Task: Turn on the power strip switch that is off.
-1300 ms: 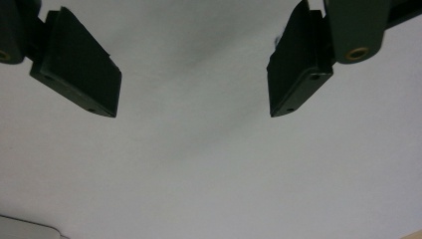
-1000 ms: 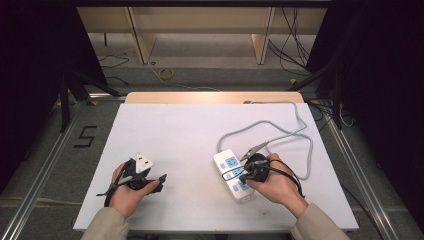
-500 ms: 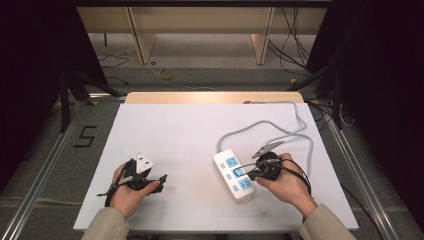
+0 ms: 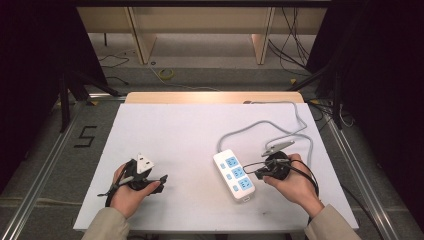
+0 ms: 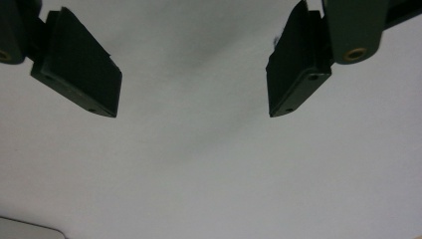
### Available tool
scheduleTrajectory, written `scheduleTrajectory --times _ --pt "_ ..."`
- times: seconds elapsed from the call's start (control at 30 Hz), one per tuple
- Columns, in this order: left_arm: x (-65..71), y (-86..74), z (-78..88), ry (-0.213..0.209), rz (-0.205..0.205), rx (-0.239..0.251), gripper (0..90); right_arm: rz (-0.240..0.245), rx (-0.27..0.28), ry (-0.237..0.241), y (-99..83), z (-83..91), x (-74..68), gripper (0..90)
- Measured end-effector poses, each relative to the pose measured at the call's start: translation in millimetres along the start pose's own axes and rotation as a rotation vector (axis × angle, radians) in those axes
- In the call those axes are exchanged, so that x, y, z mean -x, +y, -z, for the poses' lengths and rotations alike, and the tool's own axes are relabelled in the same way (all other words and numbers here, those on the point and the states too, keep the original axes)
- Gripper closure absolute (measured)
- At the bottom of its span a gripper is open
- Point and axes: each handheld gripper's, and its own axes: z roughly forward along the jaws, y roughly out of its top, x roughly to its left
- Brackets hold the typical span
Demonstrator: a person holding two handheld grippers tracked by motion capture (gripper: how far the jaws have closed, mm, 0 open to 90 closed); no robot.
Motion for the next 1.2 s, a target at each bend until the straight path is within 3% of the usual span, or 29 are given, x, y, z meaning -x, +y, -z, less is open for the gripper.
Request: scheduleTrajectory --times 0.53,1.2 --pt "-0.2 -1.0 -0.4 0.001 0.001 0.0 21.9 -0.057 0.032 -0.018 -15.5 4.9 16.3 72.3" --pt "-1.5 -1.7 -1.4 0.003 0.0 -0.005 21.7 -0.09 0.064 -0.018 -24.1 5.6 23.4 63.2"
